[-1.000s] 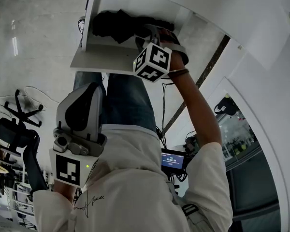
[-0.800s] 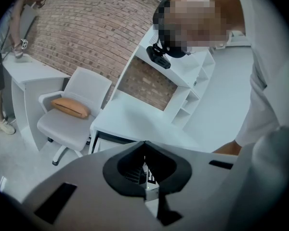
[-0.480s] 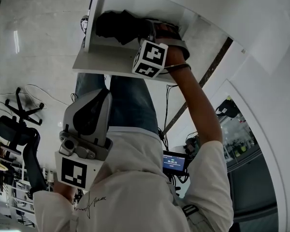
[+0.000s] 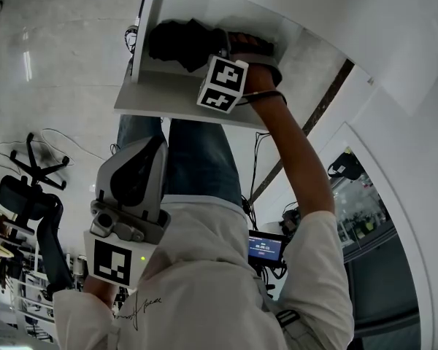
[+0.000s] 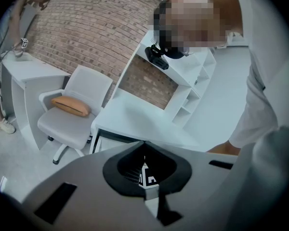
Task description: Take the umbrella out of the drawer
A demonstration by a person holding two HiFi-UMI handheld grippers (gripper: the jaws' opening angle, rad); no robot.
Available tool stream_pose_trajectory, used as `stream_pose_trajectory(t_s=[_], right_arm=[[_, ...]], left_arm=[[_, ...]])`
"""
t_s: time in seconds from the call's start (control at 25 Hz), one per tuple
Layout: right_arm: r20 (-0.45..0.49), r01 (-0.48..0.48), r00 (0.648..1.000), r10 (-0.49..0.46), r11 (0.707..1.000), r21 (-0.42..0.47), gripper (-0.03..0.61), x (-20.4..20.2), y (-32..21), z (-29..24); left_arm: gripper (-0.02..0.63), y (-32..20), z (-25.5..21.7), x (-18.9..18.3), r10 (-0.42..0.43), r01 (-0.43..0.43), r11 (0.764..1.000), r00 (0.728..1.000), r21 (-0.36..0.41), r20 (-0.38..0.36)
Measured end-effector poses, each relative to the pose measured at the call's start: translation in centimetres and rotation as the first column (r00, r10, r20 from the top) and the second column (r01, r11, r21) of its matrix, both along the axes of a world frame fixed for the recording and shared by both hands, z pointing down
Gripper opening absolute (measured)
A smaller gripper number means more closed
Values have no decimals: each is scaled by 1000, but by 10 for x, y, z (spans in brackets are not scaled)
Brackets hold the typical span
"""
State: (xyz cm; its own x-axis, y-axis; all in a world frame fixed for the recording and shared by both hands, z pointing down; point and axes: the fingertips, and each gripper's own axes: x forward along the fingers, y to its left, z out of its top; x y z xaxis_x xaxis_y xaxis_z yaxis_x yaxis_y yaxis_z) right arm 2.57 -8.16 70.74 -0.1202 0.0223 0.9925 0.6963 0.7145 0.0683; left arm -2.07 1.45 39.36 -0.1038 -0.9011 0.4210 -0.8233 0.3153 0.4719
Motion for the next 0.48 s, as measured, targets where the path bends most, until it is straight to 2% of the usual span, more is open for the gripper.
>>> stream_pose_trajectory(t_s=[0.24, 0.48], right_arm=[[-12, 20, 1000, -20, 1000, 15, 258, -3, 0, 9], [-28, 43, 999, -42, 999, 26, 258, -4, 1, 18]], left_arm=[[15, 3, 7, -2, -7, 7, 1000, 999, -11, -38], [15, 4, 7, -4, -1, 1, 1000, 999, -10, -37]])
